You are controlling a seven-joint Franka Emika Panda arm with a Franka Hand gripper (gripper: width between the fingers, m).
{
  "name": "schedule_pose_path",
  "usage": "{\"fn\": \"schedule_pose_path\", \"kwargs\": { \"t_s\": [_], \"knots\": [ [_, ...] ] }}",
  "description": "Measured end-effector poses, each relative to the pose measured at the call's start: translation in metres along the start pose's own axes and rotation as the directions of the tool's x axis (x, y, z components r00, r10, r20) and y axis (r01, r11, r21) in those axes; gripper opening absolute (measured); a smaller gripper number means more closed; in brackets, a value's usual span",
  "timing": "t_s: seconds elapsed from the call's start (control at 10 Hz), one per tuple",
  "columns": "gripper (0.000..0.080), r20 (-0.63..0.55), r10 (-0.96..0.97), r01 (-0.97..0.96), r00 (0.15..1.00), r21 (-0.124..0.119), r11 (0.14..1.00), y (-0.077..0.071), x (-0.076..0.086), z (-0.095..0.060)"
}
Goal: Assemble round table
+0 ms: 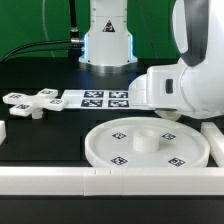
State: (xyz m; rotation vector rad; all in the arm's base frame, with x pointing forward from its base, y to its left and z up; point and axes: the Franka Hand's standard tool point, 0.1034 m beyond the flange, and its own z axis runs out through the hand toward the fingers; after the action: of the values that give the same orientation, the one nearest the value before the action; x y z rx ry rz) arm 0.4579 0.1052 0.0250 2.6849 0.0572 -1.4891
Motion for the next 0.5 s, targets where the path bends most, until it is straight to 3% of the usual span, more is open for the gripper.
{"fn": "schedule_pose_path", "kwargs": {
  "t_s": [0.4,0.5],
  "knots": [
    [0.0649,-0.004,-0.013,0.013,1.0,0.001,1.0,0.001,0.008,0.019],
    [0.0509,-0.003,-0.014,0.014,1.0,0.0,1.0,0.001,0.008,0.02]
  ]
}}
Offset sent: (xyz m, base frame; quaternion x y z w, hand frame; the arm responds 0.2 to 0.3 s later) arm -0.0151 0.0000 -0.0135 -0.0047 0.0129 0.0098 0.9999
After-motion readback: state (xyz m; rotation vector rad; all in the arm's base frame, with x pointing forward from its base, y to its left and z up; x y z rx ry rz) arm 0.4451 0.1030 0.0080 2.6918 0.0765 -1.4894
